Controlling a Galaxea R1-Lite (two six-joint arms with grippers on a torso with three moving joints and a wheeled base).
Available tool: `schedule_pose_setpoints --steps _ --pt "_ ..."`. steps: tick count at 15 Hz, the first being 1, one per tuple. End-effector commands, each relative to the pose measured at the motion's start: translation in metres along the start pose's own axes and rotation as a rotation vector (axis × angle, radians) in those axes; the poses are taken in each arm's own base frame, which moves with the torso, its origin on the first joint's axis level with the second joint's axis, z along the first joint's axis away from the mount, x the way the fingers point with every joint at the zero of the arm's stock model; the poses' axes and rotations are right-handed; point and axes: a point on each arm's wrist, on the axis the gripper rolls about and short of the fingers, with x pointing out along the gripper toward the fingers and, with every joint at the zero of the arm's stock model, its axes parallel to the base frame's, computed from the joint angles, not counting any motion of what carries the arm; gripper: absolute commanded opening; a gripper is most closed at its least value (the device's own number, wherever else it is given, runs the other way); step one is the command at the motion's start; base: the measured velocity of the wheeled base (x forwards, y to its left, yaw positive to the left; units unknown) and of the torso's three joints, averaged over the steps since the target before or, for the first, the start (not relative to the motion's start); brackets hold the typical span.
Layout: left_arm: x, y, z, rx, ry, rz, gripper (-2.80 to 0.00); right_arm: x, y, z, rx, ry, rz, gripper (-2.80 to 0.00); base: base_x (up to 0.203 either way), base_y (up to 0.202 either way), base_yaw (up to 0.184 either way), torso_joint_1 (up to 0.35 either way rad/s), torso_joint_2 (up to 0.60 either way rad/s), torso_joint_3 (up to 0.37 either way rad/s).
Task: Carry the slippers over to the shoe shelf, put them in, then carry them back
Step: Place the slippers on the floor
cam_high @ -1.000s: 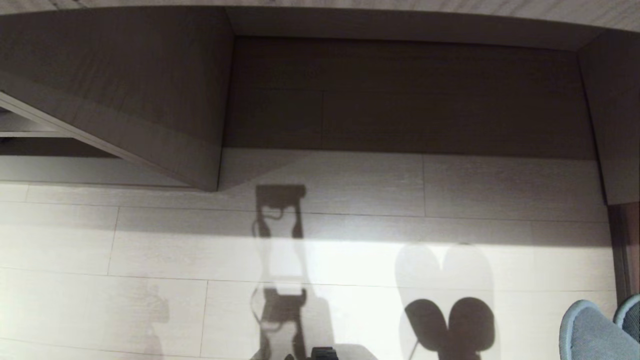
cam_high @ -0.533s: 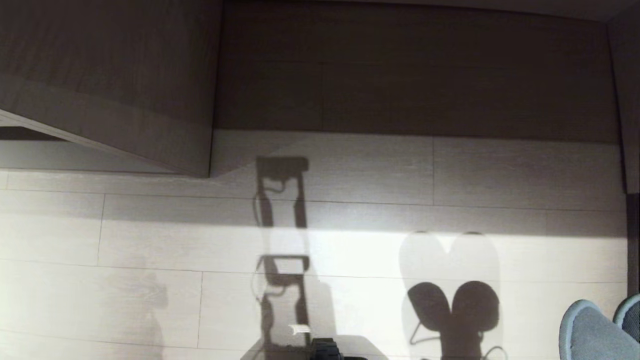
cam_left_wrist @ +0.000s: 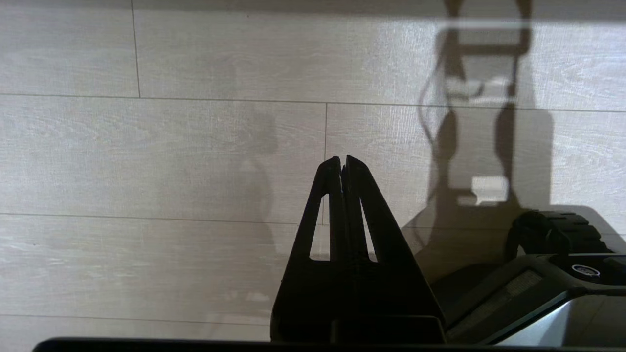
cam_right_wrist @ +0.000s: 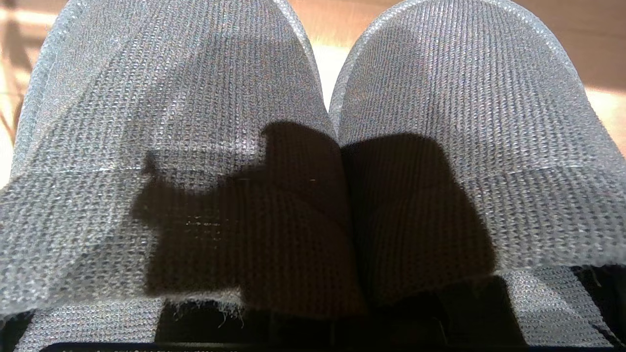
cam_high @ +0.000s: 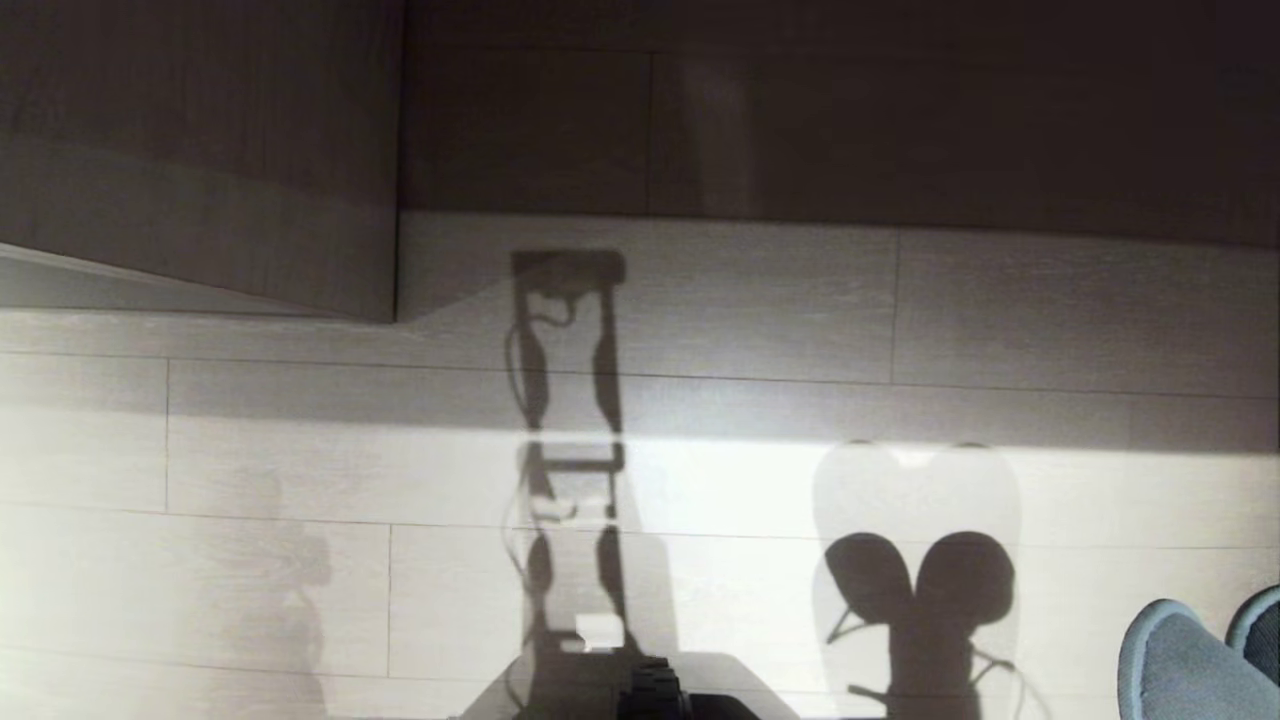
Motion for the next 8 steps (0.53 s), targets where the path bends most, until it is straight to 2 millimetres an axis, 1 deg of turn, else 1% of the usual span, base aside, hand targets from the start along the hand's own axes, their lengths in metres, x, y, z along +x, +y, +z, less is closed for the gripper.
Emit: schedule_pose_setpoints --steps 1,8 --pt "0.0001 0.0000 0.0001 0.000 0.000 0.001 -2.80 0.0000 0.0000 0.0000 -0.001 0.000 0.001 -2.80 0.000 0.000 0.000 0.002 0.00 -0.192" --pt "0.0001 0.0000 0.0001 0.000 0.000 0.001 -2.80 0.0000 0.0000 0.0000 -0.002 0.000 0.001 -2.80 0.000 0.000 0.000 0.002 0.00 -0.199"
